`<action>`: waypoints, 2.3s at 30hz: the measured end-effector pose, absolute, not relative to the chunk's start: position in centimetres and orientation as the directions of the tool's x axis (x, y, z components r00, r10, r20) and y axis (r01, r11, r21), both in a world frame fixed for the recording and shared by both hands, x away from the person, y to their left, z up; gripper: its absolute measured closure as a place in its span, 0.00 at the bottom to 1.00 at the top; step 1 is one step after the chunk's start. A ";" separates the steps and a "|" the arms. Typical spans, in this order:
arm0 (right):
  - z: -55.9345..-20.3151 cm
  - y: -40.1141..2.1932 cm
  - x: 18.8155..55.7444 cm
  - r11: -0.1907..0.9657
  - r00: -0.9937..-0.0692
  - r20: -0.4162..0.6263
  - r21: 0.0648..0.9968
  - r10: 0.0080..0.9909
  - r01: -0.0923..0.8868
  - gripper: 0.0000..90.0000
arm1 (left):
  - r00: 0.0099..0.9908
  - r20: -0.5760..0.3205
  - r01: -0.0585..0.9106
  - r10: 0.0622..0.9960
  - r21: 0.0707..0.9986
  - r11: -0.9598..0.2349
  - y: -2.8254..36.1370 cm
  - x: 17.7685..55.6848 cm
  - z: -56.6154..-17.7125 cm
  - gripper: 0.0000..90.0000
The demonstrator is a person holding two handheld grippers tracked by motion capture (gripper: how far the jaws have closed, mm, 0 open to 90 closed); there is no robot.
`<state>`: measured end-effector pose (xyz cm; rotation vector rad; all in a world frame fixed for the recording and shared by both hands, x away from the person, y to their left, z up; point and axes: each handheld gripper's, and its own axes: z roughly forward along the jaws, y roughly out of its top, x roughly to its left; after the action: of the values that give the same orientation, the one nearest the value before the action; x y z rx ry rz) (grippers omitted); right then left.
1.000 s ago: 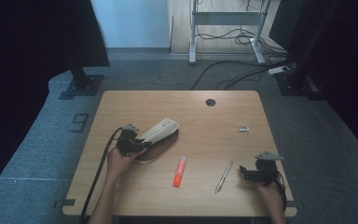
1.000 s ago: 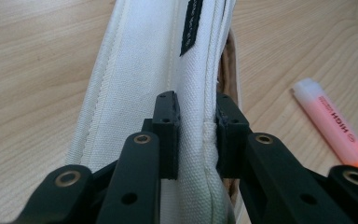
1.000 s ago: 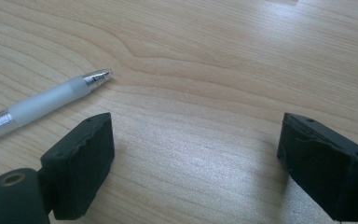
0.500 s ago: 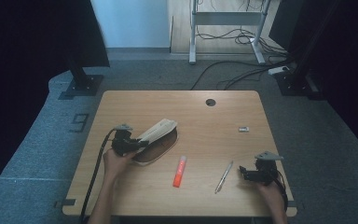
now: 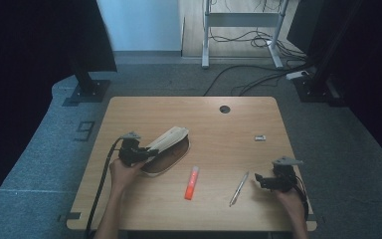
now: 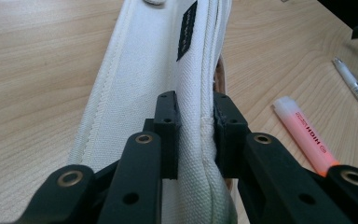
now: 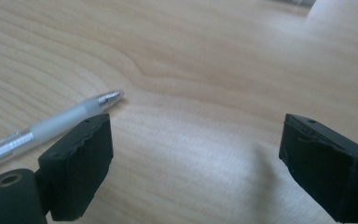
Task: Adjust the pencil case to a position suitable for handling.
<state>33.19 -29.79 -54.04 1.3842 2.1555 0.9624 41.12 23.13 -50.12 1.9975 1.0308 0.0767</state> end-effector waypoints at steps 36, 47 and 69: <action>-52.7 -30.0 41.6 0.260 -0.390 0.022 0.710 0.920 0.654 0.14 | 0.678 -0.275 0.610 0.681 0.727 -0.314 22.9 40.9 -50.0 0.81; -52.9 -30.1 44.4 0.232 -0.351 0.019 0.717 0.936 0.658 0.22 | 0.681 -0.275 0.609 0.679 0.728 -0.316 22.8 40.9 -50.0 0.80; -53.9 -30.0 48.5 0.205 -0.295 0.012 0.692 0.955 0.692 0.39 | 0.684 -0.274 0.608 0.676 0.725 -0.322 22.8 40.9 -50.1 0.80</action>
<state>48.55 -29.95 -53.90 1.5310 2.0645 0.8407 40.90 22.75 -50.09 2.0286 0.9877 0.0987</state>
